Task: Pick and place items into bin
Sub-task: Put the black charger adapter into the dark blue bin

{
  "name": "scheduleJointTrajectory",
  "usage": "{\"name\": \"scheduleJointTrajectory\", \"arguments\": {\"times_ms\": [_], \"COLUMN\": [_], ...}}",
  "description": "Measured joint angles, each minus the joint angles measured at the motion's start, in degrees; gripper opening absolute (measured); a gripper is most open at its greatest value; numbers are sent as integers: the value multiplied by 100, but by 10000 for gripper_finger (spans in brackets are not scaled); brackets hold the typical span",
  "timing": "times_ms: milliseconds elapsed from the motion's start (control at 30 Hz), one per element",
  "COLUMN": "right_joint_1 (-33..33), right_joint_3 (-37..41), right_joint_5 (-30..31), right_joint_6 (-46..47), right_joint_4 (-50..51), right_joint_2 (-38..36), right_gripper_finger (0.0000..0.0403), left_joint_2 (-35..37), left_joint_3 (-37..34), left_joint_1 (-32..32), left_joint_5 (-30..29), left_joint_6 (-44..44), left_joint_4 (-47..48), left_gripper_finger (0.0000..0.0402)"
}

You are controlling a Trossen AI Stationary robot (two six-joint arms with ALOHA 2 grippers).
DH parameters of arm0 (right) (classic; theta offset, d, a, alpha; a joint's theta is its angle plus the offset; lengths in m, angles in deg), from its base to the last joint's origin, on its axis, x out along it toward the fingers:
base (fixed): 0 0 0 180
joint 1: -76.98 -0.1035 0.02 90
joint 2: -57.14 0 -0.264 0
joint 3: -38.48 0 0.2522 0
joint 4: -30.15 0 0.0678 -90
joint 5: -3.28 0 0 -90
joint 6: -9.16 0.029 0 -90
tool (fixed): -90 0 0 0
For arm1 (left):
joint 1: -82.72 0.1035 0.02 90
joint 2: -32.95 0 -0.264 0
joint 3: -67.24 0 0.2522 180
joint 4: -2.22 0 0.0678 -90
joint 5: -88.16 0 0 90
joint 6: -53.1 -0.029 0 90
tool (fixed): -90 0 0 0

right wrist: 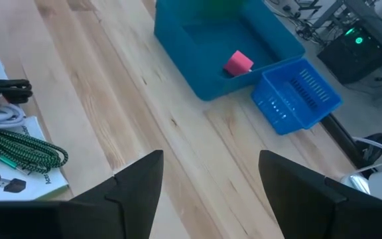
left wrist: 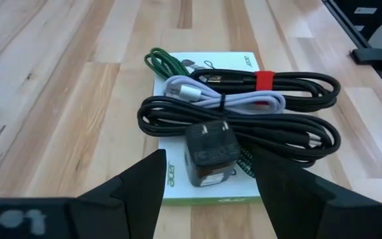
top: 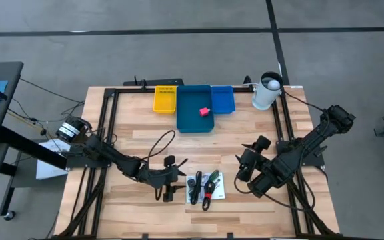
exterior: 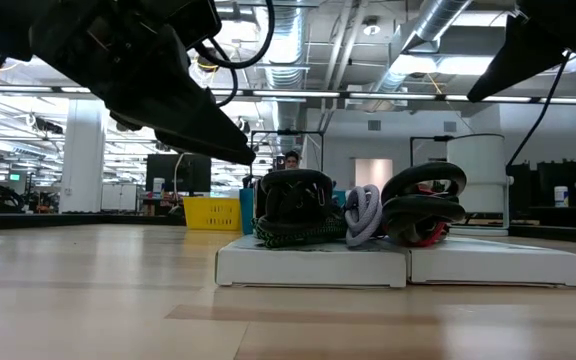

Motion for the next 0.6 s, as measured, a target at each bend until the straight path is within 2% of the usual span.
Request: {"name": "scheduleJointTrajectory", "arguments": {"times_ms": [400, 600], "right_joint_1": [2, 2], "right_joint_3": [0, 0], "right_joint_5": [-12, -12], "right_joint_6": [-17, -10], "right_joint_4": [48, 44], "right_joint_2": [0, 0], "right_gripper_finger": [244, 244], "left_joint_2": [-1, 0], "left_joint_3": [0, 0], "left_joint_1": [4, 4], "left_joint_5": [-244, -250], "left_joint_6": [328, -169], "left_joint_4": [15, -123], "left_gripper_finger": [216, 216]}}
